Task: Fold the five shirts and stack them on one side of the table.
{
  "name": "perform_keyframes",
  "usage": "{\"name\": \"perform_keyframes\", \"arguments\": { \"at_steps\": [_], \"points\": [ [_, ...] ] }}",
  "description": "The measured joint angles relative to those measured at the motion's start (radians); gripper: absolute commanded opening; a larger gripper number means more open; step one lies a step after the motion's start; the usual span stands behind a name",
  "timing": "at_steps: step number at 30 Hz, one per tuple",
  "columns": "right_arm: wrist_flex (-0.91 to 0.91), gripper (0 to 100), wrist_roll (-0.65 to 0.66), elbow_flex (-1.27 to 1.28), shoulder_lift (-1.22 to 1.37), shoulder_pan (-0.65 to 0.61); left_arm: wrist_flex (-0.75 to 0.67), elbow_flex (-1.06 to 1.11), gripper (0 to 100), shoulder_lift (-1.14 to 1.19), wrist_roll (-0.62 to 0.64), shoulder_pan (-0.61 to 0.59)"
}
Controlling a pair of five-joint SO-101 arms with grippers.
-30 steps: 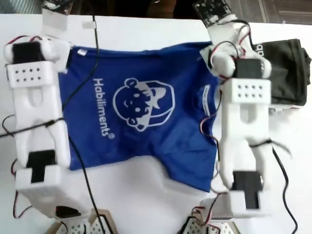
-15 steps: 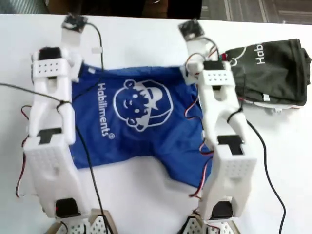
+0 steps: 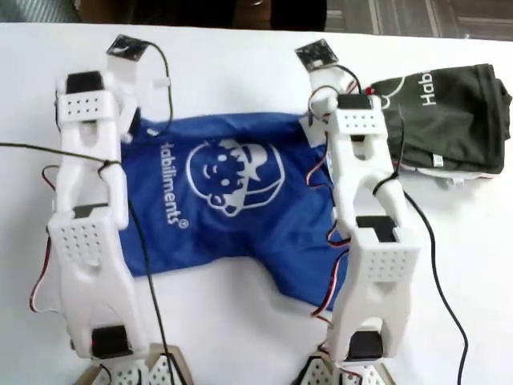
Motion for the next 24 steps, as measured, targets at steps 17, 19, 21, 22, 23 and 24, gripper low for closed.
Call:
{"name": "perform_keyframes", "arguments": {
  "at_steps": [17,19,21,22,23,24],
  "points": [
    [0.278,1.9,0.000,0.118,-0.368,0.017,0.232,0.186,3,-0.249,0.000,0.003],
    [0.276,1.9,0.000,0.224,-0.473,0.008,0.199,0.318,3,-0.361,0.000,0.000],
    [0.252,1.9,0.000,0.345,-0.578,0.005,0.147,0.465,3,-0.476,0.000,0.000],
    [0.233,1.9,0.000,0.413,-0.632,0.005,0.118,0.546,3,-0.532,0.000,0.002],
    [0.218,1.9,0.000,0.476,-0.681,0.005,0.089,0.626,3,-0.588,0.000,0.002],
    [0.203,1.9,0.000,0.543,-0.732,0.005,0.061,0.709,3,-0.641,0.000,0.002]
  ]
}}
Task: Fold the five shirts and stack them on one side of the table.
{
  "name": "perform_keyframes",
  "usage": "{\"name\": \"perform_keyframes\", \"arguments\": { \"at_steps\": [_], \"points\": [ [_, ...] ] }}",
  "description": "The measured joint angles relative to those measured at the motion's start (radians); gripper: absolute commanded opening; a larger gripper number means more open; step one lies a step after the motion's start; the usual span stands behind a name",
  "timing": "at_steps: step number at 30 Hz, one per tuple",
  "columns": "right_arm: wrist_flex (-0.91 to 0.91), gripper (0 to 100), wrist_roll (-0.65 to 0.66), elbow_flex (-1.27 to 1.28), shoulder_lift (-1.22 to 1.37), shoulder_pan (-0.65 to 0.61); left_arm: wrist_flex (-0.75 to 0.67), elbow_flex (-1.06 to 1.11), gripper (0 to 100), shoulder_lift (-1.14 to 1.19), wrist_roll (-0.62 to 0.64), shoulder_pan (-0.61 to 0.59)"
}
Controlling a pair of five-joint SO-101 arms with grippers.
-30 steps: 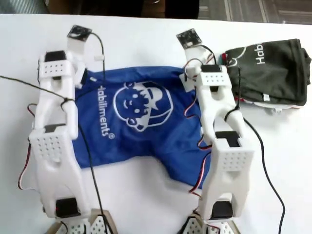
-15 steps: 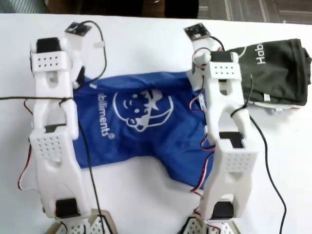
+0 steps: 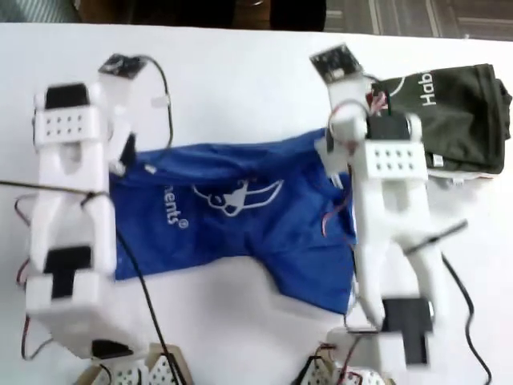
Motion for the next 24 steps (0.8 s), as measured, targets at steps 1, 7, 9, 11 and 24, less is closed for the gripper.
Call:
{"name": "perform_keyframes", "arguments": {
  "at_steps": [1,7,9,11,24],
  "points": [
    [-0.012,1.9,0.000,0.063,-0.048,0.000,-0.029,0.081,3,-0.051,0.000,0.000],
    [-0.029,1.9,0.049,0.351,-0.293,0.006,-0.130,0.451,3,-0.310,-0.011,-0.006],
    [-0.029,1.9,0.057,0.404,-0.351,0.035,-0.157,0.537,3,-0.367,-0.035,-0.005],
    [-0.029,1.9,0.083,0.451,-0.396,0.066,-0.187,0.611,3,-0.410,-0.052,-0.011],
    [-0.002,1.9,0.184,0.667,-0.477,0.109,-0.279,0.816,3,-0.450,-0.063,-0.071]
  ]
}}
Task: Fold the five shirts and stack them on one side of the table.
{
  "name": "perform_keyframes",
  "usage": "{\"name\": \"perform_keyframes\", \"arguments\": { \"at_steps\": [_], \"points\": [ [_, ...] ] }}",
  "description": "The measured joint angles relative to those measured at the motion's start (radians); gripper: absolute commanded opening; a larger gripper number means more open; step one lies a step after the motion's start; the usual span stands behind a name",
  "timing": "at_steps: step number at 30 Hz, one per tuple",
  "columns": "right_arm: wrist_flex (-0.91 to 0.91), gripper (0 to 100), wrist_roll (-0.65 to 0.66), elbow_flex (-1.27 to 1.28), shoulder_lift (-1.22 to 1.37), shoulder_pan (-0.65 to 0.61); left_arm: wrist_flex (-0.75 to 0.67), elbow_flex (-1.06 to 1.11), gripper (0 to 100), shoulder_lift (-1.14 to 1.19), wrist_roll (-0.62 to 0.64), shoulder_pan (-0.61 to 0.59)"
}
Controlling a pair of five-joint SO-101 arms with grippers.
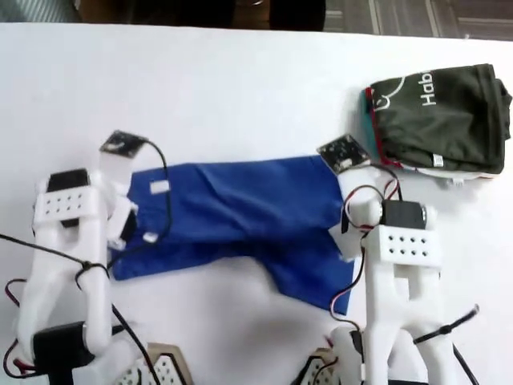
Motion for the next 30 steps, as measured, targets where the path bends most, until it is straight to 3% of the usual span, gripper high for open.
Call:
{"name": "perform_keyframes", "arguments": {
  "at_steps": [15,23,30],
  "points": [
    [-0.009,1.9,0.043,0.167,0.000,0.008,-0.183,0.213,3,-0.002,-0.044,-0.002],
    [-0.068,1.9,0.046,0.235,0.000,0.008,-0.190,0.232,3,-0.002,-0.044,-0.002],
    [-0.040,7.0,0.046,0.193,0.000,0.008,-0.163,0.232,20,-0.011,-0.103,-0.012]
  ]
}}
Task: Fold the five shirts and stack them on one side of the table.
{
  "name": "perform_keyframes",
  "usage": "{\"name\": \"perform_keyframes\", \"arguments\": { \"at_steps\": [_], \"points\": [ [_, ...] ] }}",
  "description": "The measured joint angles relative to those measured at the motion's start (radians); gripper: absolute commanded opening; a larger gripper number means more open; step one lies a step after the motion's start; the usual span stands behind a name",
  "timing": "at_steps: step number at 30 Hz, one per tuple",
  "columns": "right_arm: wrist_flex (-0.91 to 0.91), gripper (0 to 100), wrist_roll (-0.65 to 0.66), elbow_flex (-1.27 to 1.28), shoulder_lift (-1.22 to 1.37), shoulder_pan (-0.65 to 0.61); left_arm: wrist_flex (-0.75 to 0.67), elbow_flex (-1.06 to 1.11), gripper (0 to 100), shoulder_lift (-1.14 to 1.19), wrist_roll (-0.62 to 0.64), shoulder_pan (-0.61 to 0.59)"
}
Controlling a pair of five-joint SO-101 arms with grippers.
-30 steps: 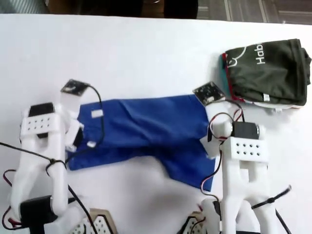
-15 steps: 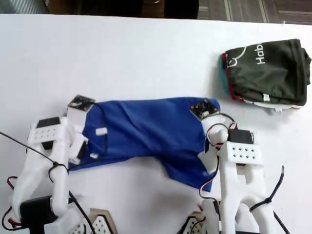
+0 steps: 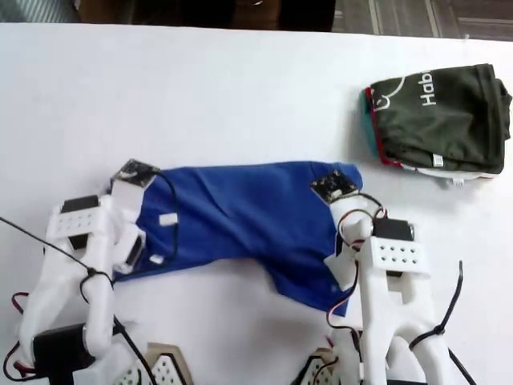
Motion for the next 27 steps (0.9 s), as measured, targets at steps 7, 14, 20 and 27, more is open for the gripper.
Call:
{"name": "perform_keyframes", "arguments": {
  "at_steps": [7,14,20,27],
  "points": [
    [0.196,12.3,0.000,-0.252,0.000,0.000,0.123,-0.138,18,0.000,-0.015,-0.107],
    [0.330,12.4,0.003,-0.540,0.000,0.000,0.319,-0.476,18,0.000,-0.015,-0.160],
    [0.204,2.8,-0.060,-0.606,0.000,0.000,0.301,-0.621,3,0.000,-0.005,-0.153],
    [-0.117,1.9,-0.192,-0.560,0.121,-0.091,0.152,-0.614,3,0.120,0.126,0.037]
  ]
}}
